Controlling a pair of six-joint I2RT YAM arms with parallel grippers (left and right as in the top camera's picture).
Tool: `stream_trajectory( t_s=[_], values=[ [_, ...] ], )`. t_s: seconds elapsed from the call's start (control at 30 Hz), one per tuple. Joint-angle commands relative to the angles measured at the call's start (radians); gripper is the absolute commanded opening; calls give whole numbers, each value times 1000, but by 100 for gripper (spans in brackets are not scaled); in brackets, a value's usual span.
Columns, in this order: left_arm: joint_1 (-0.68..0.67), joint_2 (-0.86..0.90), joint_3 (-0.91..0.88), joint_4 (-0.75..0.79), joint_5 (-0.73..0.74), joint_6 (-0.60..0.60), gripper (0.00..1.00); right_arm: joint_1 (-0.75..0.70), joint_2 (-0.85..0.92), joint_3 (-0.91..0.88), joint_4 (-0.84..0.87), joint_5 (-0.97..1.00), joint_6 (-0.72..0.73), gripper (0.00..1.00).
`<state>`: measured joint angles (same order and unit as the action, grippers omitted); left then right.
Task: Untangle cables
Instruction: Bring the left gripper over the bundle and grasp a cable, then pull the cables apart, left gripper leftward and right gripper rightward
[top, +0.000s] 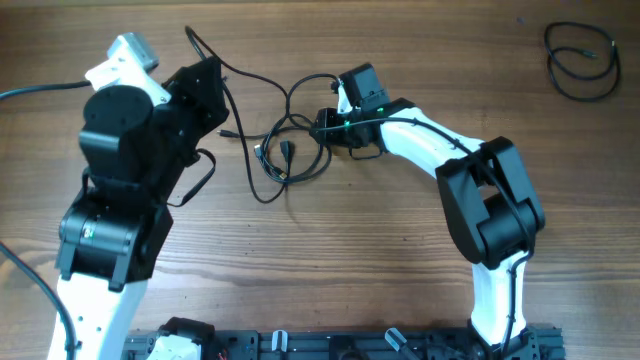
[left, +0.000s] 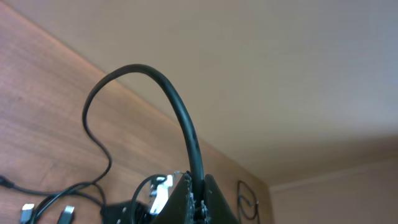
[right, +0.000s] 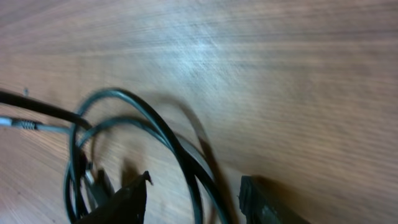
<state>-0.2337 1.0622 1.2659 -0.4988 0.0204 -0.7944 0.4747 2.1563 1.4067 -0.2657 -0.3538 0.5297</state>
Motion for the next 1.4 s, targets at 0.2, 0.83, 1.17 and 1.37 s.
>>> stream_trajectory(
  t_s=[0.2,0.83,1.17,1.37],
  values=[
    [1,68,5,-60,-14,-6,4,126,90,-13,-24,441,-33,36],
    [83,125,5,-212,-258,9,4,-13,-58,172,-467,578,-34,4],
    [161,250,5,-229,-598,9,4,-391,-278,248,-620,336,-145,4],
    [270,341,5,-227,-597,9,4,-593,-354,286,-642,193,-190,4]
  ],
)
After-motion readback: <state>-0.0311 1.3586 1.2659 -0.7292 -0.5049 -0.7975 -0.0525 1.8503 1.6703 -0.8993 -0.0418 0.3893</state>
